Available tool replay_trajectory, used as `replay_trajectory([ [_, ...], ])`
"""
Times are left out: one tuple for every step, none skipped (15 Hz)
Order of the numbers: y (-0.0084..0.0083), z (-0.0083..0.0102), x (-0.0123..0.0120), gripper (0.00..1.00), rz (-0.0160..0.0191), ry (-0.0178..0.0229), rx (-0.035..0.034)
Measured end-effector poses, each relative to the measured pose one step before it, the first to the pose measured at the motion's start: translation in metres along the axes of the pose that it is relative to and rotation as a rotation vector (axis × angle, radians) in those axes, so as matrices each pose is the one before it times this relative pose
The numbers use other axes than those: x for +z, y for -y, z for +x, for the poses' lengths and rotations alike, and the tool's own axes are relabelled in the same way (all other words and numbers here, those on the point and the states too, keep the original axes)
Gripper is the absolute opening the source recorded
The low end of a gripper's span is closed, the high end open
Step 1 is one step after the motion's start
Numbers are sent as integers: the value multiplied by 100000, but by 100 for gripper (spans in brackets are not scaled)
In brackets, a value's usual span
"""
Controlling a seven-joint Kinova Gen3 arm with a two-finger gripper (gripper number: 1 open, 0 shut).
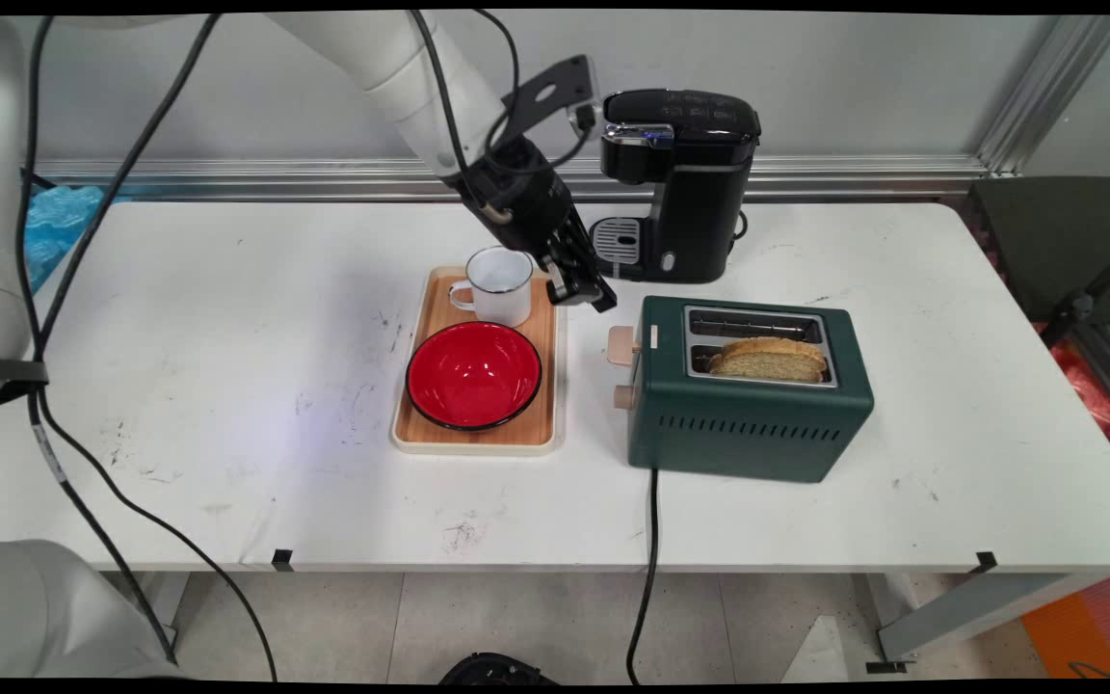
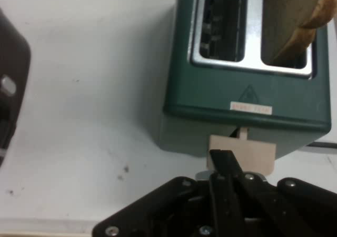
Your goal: Press the toaster switch
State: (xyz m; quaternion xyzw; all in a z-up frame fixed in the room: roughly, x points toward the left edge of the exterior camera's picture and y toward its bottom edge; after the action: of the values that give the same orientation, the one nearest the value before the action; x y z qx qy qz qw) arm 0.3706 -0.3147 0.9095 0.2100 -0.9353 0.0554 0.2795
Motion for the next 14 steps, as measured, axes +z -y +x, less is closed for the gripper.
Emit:
replay_trajectory([
  [-198,100,322,0,-471,209,167],
  [-170,62,283,0,-448,167,174],
  [-109,30,181,0,-284,129,95],
  [-179,70,323,0,-495,104,304],
  [-108,54,230,0,-313,91,256],
  [-100,48,217,0,-260,61,267],
  [-84,38,206,0,-241,55,229],
  [-115,61,328,0,-357,68,427],
  [-64,6,273,0,-236,132,322],
  [-38,-10,222,0,-178,117,284],
  [-12,-30,145,0,-109,120,174],
  [-16,-38,177,0,-131,146,212],
  [-12,-41,170,0,-144,99,197],
  [-15,-50,166,0,-151,144,182],
])
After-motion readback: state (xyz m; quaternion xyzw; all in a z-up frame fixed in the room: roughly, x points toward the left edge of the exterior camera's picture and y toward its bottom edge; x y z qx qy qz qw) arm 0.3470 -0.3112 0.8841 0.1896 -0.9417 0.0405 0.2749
